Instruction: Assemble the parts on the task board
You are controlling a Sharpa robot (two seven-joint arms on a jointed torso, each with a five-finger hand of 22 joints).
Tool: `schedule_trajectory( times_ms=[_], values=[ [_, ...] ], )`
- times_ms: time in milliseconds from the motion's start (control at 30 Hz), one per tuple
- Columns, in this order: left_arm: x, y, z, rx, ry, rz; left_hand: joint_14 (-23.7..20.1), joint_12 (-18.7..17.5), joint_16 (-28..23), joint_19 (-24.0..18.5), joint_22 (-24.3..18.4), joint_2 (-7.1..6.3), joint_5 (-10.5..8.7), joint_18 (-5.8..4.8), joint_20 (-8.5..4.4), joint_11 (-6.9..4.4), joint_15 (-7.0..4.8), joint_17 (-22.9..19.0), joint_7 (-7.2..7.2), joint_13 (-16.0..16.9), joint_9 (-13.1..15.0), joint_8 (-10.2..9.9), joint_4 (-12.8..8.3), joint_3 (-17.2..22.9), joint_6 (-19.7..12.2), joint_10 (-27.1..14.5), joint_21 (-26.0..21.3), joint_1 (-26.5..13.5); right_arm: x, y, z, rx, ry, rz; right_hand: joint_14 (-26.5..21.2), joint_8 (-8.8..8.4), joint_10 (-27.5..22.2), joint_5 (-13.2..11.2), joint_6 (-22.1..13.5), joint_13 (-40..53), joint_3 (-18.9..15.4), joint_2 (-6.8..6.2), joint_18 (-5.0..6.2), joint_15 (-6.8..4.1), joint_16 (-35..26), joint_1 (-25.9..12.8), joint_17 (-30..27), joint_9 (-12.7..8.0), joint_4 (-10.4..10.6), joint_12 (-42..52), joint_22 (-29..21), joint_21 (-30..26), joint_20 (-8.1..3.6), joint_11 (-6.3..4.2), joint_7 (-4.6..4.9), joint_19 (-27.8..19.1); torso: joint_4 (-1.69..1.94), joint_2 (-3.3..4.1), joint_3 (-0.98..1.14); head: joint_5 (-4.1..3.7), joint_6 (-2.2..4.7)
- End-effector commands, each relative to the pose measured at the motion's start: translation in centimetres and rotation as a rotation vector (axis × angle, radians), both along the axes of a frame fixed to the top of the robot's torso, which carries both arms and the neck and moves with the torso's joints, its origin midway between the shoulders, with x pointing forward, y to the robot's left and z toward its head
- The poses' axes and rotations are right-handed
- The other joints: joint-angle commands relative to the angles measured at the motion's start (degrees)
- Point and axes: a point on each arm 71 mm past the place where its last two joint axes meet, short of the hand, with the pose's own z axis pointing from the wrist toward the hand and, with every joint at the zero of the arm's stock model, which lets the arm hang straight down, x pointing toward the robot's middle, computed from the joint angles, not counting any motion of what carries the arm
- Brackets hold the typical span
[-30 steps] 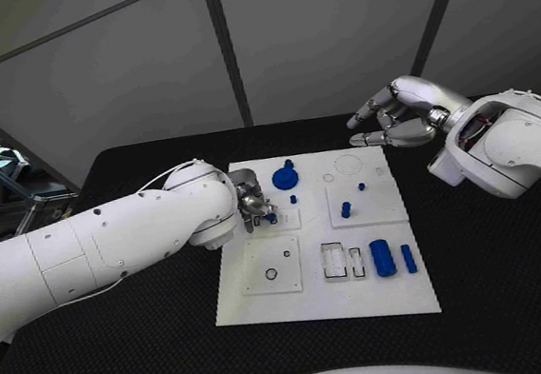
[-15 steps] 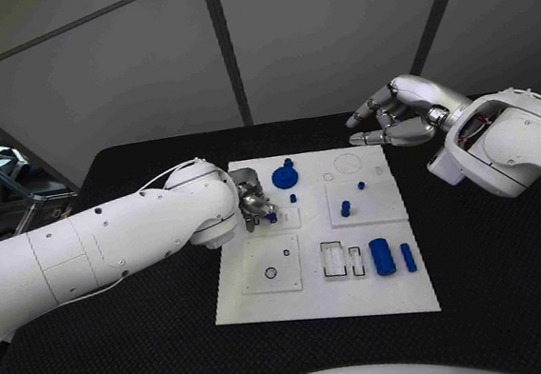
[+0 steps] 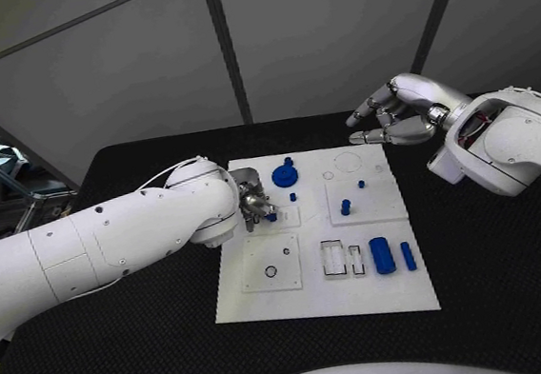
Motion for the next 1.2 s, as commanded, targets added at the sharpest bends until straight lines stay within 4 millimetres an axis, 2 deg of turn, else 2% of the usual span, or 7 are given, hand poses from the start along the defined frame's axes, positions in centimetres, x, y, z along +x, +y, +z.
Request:
schedule_trajectory(
  times_ms=[33, 433, 667, 867, 1200],
  values=[
    [-0.05, -0.07, -0.06, 0.028, 0.006, -0.019, 0.3, 0.4, -0.3, 0.4, 5.4, 0.15, -0.05, -1.12, 0.11, -0.03, 0.0, 0.1, -0.12, 0.0, 0.0, 0.4, -6.8, 6.3, -0.1, 0.5, 0.2, 0.2, -0.06, 0.2, 0.18, 0.001, -0.006, 0.015, 2.9, -0.32, 0.0, 0.2, -0.1, 0.1, -0.1, 0.53, 0.45, -0.31, -0.2, -0.1, 1.8, -0.1, 0.2, -0.1, 0.0, -0.2, 0.13, 0.19, 0.12, 0.1, -0.03, 0.0, 0.0, 0.0, -0.11],
    [-0.02, -0.19, -0.12, 0.028, 0.009, -0.028, 0.4, 0.5, -0.3, 0.4, 5.5, 0.05, -0.07, -1.15, 0.12, -0.03, 0.02, 0.2, -0.19, 0.1, -0.3, 0.1, -6.7, 5.0, 0.3, 0.5, 0.3, -0.4, -0.08, 0.23, 0.18, 0.001, -0.006, 0.015, 2.9, -0.27, 0.0, 0.2, 0.0, 0.1, -0.1, 0.57, 0.45, -0.31, -0.3, -0.2, 1.8, 0.0, 0.3, -0.1, 0.0, -0.3, 0.14, 0.18, 0.11, 0.1, -0.03, -0.01, 0.01, -0.08, -0.2],
    [-0.02, -0.35, -0.16, 0.03, 0.013, -0.033, 0.5, 1.2, -0.5, 0.8, 6.1, -0.96, -0.11, -1.27, 0.1, -0.36, -0.09, 0.5, -0.68, 0.7, -1.4, -0.4, -4.5, -1.1, 2.3, 0.8, 0.5, -3.7, -0.1, 0.22, 0.19, 0.001, -0.006, 0.016, 2.9, -0.26, 0.0, 0.2, 0.0, 0.0, -0.1, 0.58, 0.46, -0.31, -0.3, -0.2, 1.8, 0.0, 0.3, -0.1, 0.0, -0.3, 0.14, 0.18, 0.1, 0.1, -0.03, 0.0, 0.02, -0.06, -0.44],
    [0.13, -0.4, -0.18, 0.029, 0.01, -0.027, 0.5, 1.2, -0.6, 0.9, 6.3, -0.89, -0.05, -1.3, 0.01, -0.49, -0.21, 0.7, -0.9, 0.6, -2.2, -0.7, -2.4, -6.1, 3.5, 0.7, 0.6, -5.0, -0.1, 0.24, 0.2, 0.002, -0.007, 0.016, 2.9, -0.26, 0.0, 0.2, 0.0, 0.0, -0.1, 0.58, 0.46, -0.31, -0.3, -0.2, 1.8, 0.0, 0.3, -0.1, 0.0, -0.3, 0.14, 0.18, 0.1, 0.1, -0.01, 0.0, 0.02, -0.09, -0.58],
    [0.29, -0.55, -0.21, 0.028, 0.006, -0.022, 0.6, 1.3, -0.8, 1.0, 6.5, -0.44, -0.05, -1.33, -0.04, -0.57, -0.27, 0.9, -1.04, 0.7, -2.5, -0.6, -1.0, -9.0, 4.2, 0.8, 0.6, -5.3, -0.09, 0.28, 0.21, 0.003, -0.008, 0.015, 2.8, -0.26, -0.1, 0.3, 0.1, -0.1, -0.2, 0.58, 0.47, -0.32, -0.4, -0.3, 1.7, 0.0, 0.4, -0.2, -0.1, -0.3, 0.14, 0.18, 0.09, 0.0, -0.01, -0.01, 0.0, -0.1, -0.67]
  ],
)
